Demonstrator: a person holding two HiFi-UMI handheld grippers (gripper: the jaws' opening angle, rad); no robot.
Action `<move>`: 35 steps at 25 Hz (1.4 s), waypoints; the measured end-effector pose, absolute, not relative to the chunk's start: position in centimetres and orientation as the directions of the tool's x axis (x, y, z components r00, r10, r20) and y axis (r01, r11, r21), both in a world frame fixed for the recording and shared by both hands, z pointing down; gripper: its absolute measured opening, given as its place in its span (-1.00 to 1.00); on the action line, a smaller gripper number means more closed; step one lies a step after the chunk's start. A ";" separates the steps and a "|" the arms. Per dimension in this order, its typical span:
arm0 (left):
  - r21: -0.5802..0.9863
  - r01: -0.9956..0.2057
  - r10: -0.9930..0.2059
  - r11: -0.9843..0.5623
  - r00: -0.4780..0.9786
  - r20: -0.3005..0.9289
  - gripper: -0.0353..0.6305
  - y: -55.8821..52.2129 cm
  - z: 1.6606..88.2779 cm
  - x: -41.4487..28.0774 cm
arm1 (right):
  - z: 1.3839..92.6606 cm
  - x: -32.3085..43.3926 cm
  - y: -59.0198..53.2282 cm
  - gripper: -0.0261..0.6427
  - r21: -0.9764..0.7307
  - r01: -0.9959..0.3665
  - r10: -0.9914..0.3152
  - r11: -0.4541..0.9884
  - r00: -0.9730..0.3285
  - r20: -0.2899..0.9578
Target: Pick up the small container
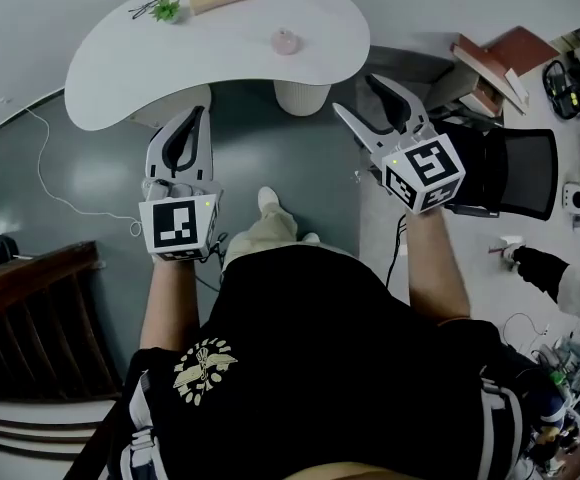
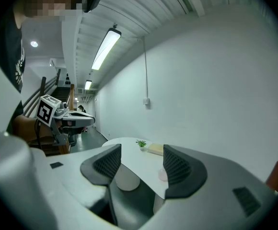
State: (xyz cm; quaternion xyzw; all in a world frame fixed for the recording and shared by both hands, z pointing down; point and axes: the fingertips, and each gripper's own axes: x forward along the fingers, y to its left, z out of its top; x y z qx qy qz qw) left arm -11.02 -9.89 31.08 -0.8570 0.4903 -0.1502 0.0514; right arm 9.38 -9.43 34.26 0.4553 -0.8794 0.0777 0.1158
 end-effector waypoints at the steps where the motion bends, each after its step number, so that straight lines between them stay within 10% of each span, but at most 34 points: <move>1: -0.234 -0.823 -0.854 -0.517 0.476 0.211 -0.83 -10.6 31.2 -11.1 | 34.3 9.2 -10.0 -0.13 -0.034 -0.819 -0.782 0.573 -0.559 0.276; 35: -0.221 -0.777 -0.807 -0.590 0.566 0.165 -0.83 -25.9 30.2 -16.6 | 34.1 2.2 -23.6 -0.13 0.005 -0.849 -0.812 0.528 -0.503 0.295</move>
